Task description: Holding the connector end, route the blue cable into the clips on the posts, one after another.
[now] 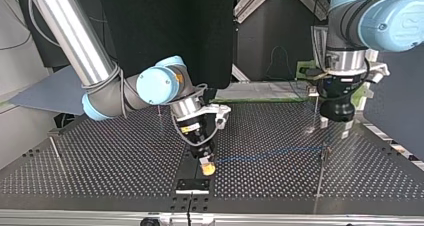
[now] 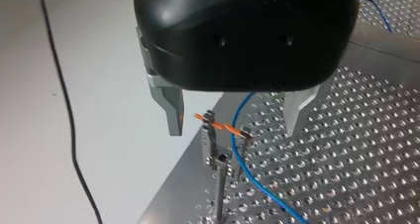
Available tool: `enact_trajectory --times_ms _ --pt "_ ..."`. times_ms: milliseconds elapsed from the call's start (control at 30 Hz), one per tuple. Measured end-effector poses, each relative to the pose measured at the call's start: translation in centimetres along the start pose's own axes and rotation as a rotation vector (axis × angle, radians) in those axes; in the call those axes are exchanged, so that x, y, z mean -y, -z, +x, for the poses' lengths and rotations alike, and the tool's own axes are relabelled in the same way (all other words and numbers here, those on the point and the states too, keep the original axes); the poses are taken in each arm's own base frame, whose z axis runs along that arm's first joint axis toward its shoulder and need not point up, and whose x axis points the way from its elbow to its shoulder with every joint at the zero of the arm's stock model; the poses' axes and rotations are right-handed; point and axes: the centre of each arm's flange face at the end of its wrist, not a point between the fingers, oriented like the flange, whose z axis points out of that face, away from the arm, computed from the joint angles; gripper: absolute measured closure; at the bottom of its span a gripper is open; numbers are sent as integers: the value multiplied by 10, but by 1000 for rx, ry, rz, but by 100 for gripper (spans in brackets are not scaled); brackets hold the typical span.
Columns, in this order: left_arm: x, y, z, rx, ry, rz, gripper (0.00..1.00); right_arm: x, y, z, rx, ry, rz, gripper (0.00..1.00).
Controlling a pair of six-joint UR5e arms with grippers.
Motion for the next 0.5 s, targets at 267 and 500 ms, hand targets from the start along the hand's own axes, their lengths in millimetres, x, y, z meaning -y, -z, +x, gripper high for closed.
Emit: enact_trajectory --times_ms 267,500 --pt "0 -4 3 12 -79 -5 0 0 0 -1 1 -3 1 100" --pt "4 0 0 27 -146 -11 0 0 0 -1 2 -5 1 100"
